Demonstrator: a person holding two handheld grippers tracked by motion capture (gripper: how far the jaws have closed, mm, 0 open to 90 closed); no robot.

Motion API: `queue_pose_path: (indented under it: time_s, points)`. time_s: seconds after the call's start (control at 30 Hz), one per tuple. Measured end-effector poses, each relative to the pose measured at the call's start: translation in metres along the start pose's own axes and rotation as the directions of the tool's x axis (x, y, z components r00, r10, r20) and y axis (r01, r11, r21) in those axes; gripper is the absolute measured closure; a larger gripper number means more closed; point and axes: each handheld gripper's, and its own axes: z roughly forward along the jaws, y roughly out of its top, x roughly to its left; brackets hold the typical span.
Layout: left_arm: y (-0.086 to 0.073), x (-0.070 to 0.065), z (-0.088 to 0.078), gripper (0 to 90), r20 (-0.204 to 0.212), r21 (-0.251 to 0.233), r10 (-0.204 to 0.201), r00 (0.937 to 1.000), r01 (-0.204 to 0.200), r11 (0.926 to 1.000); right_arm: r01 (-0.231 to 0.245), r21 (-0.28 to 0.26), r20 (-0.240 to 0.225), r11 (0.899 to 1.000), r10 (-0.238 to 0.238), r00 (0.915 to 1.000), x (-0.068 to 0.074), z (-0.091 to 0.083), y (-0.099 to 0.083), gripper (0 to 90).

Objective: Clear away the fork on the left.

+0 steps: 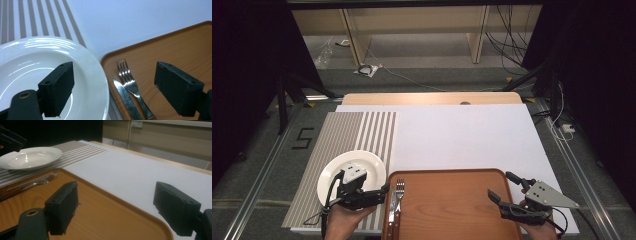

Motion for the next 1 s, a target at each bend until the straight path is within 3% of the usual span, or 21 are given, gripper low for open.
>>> queue_pose_path:
  time_s: [0.57, 1.0]
  points:
    - [-0.015, 0.018, -0.016, 15.9, -0.063, -0.059, -0.108, 0.9921, 0.104, 0.9928, 0.002, -0.001, 0.001, 1.000, -0.002, 1.0000, 0.000, 0.000, 0.000, 20.9]
    - [-0.028, 0.029, -0.026, 15.9, -0.069, -0.100, -0.198, 0.9777, 0.191, 0.9765, 0.004, -0.001, 0.001, 1.000, -0.004, 1.0000, 0.000, 0.000, 0.000, 21.0]
